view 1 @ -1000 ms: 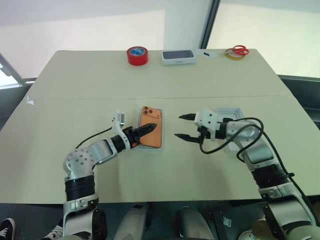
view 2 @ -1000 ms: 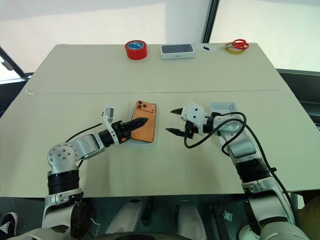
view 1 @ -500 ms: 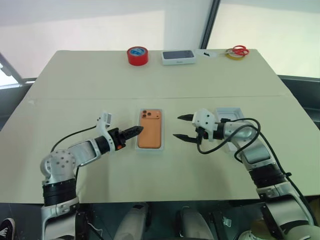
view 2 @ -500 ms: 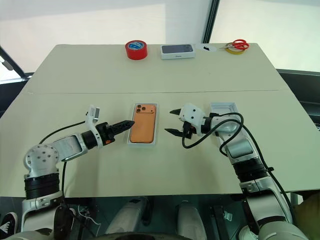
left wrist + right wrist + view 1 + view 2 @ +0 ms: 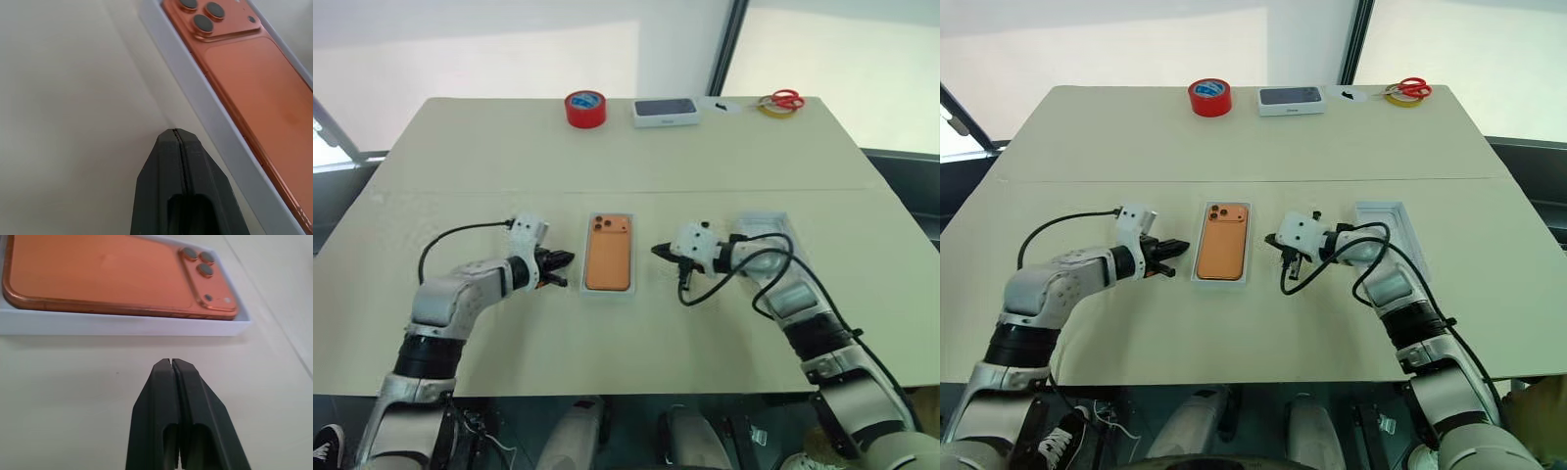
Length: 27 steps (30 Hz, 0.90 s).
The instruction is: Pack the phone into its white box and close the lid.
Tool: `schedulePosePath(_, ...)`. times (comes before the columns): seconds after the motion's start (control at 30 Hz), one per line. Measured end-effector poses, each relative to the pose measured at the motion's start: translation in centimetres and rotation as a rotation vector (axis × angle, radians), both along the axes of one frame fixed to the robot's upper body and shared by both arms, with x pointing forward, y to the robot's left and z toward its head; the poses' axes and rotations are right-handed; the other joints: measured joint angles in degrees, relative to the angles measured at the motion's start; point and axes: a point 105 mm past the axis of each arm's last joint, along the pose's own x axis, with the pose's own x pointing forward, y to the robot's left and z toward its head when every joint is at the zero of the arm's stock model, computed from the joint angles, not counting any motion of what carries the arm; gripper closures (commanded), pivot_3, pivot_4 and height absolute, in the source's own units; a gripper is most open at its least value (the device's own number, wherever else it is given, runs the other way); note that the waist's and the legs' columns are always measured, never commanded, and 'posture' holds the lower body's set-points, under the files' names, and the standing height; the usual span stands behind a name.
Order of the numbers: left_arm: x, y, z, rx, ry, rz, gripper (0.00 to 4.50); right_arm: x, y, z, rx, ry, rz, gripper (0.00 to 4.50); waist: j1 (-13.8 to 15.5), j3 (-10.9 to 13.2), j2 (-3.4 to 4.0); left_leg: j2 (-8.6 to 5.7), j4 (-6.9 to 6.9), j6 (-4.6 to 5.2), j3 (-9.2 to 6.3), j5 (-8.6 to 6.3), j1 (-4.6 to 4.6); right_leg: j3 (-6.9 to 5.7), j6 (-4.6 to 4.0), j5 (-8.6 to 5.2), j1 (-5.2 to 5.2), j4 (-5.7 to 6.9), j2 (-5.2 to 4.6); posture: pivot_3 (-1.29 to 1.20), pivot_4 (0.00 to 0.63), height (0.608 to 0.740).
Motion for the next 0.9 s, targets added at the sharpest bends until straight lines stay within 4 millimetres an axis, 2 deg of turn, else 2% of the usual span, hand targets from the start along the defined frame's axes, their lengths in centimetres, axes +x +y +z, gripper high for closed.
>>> schedulePosePath(0.17,0.4,-2.3,-0.4,0.006,-0.019,-0.127,4.50,0.0,0.2,-0.2,-0.028,-0.016,0.008,4.45,0.6,0.0,0.02,-0.02,0.02,0.01,0.00,0.00,0.02,-0.01,0.01,0.00,0.04,-0.01,-0.02,0.00,0.150,0.740)
schedulePosePath(0.27,0.4,-3.7,-0.5,-0.006,-0.027,-0.188,4.50,0.0,-0.4,-0.2,-0.044,-0.018,0.001,4.45,1.4,0.0,0.02,-0.06,0.04,0.02,-0.02,-0.01,0.01,-0.04,0.01,0.00,0.07,-0.04,-0.05,0.00,0.150,0.740)
schedulePosePath(0.43,0.1,-7.1,-0.8,-0.059,-0.024,-0.269,4.50,-0.5,-3.7,-0.5,-0.097,-0.005,-0.056,4.45,3.1,0.0,0.03,-0.25,0.12,0.18,-0.05,-0.10,-0.02,-0.11,0.02,0.00,0.16,-0.16,-0.25,0.00,0.150,0.740)
schedulePosePath(0.67,-0.2,-12.4,-1.5,-0.116,-0.026,-0.348,4.50,-3.0,-8.6,-0.8,-0.172,0.015,-0.128,4.45,4.9,-0.2,0.27,-0.36,0.69,0.66,-0.07,-0.43,-0.03,-0.26,0.02,-0.04,0.68,-0.47,-0.36,0.00,0.150,0.740)
schedulePosePath(0.8,-0.7,-14.1,-1.6,-0.140,-0.010,-0.393,4.50,-3.7,-10.3,-0.7,-0.199,0.027,-0.164,4.45,4.7,-0.2,0.28,-0.52,0.89,0.87,-0.03,-0.56,-0.05,-0.26,-0.09,-0.13,0.84,-0.58,-0.48,0.00,0.150,0.740)
schedulePosePath(0.9,-1.3,-15.5,-1.8,-0.161,0.005,-0.442,4.50,-4.1,-11.8,-0.6,-0.226,0.029,-0.189,4.45,4.7,-0.2,0.28,-0.77,0.95,0.97,-0.03,-0.62,-0.05,-0.29,0.20,-0.22,0.89,-0.58,-0.73,0.00,0.150,0.740)
